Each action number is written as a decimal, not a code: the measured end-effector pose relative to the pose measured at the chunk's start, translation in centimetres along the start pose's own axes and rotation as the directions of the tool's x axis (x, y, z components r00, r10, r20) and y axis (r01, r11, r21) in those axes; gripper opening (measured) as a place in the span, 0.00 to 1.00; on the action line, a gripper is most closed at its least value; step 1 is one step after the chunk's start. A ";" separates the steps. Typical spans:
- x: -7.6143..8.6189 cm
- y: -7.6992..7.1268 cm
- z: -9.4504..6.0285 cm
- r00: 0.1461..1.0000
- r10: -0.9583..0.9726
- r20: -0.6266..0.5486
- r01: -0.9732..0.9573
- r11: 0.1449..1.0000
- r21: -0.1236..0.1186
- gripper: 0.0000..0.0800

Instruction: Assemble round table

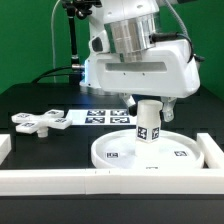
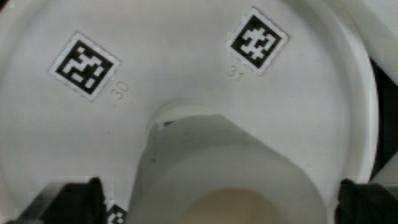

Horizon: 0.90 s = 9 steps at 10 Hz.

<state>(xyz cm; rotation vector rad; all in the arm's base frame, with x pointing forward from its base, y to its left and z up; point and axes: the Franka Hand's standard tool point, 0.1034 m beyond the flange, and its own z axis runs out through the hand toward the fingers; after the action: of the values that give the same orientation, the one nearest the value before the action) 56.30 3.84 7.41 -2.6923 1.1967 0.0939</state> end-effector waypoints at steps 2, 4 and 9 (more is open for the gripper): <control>0.1 0.3 0.0 0.959 -0.283 -0.011 0.282 0.959 -0.039 0.81; 0.0 0.0 -0.1 0.836 -0.548 -0.007 0.546 0.834 -0.085 0.81; 0.0 -0.3 -0.4 0.540 -0.841 0.022 0.838 0.536 -0.100 0.81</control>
Offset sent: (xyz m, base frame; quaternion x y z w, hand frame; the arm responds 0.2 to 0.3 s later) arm 0.0040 -0.0003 0.0085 -0.0634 0.0502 -0.3608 0.9291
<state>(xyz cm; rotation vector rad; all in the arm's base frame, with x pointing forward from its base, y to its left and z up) 56.51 3.94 7.80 -3.0326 -0.2493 -0.0352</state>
